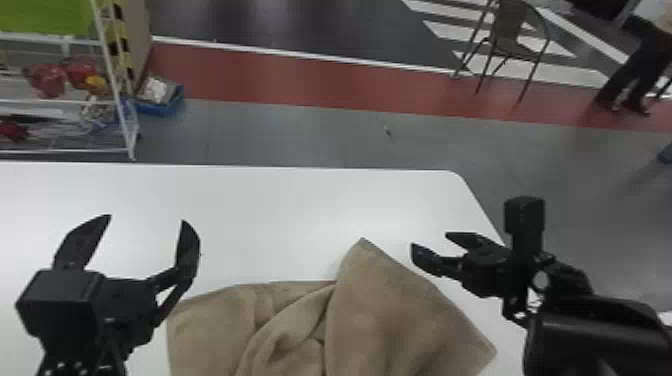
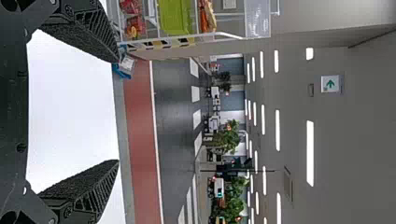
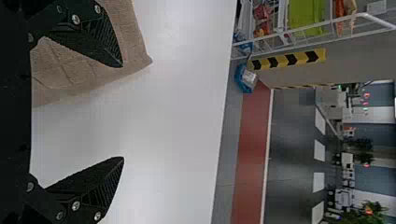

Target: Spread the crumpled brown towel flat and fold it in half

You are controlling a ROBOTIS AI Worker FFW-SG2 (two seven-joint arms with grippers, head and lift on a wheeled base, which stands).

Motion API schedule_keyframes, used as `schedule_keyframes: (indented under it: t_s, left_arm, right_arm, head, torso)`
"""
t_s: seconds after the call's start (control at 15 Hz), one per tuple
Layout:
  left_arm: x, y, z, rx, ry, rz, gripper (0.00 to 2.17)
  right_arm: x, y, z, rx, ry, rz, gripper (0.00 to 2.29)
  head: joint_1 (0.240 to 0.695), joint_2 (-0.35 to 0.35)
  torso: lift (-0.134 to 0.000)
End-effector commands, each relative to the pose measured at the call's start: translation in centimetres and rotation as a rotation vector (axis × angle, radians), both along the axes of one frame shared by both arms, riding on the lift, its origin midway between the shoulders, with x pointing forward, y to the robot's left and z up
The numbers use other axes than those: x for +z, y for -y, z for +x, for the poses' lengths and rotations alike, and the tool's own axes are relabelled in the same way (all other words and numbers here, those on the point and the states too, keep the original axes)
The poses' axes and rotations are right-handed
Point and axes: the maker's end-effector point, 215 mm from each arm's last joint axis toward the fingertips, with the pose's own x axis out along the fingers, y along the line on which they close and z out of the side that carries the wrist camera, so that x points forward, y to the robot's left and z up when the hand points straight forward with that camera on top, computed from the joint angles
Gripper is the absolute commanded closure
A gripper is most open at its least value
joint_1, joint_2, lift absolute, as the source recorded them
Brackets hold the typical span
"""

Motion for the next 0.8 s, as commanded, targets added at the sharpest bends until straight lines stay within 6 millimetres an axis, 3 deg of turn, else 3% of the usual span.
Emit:
schedule_keyframes:
  t_s: [0.0, 0.27, 0.53, 0.73]
  left_arm:
    - [-0.2, -0.3, 0.1, 0.005, -0.005, 0.003, 0.14]
    - [-0.2, -0.2, 0.3, 0.002, -0.004, 0.002, 0.14]
    - [-0.6, -0.1, 0.3, 0.000, -0.010, 0.005, 0.14]
    - [-0.7, 0.0, 0.3, -0.006, -0.013, 0.003, 0.14]
  right_arm:
    - [0.9, -1.2, 2.4, 0.046, 0.068, 0.011, 0.22]
    - [-1.7, -4.8, 4.1, 0.132, 0.053, 0.005, 0.34]
    - [-3.5, -8.1, 4.6, 0.203, 0.031, -0.018, 0.41]
    - [-4.5, -8.2, 4.3, 0.208, -0.004, -0.052, 0.41]
  head:
    - [0.695, -0.258]
    - [0.695, -0.216]
    - [0.695, -0.169]
    - [0.695, -0.150]
  torso:
    - [-0.122]
    - [-0.122]
    - [-0.122]
    - [-0.122]
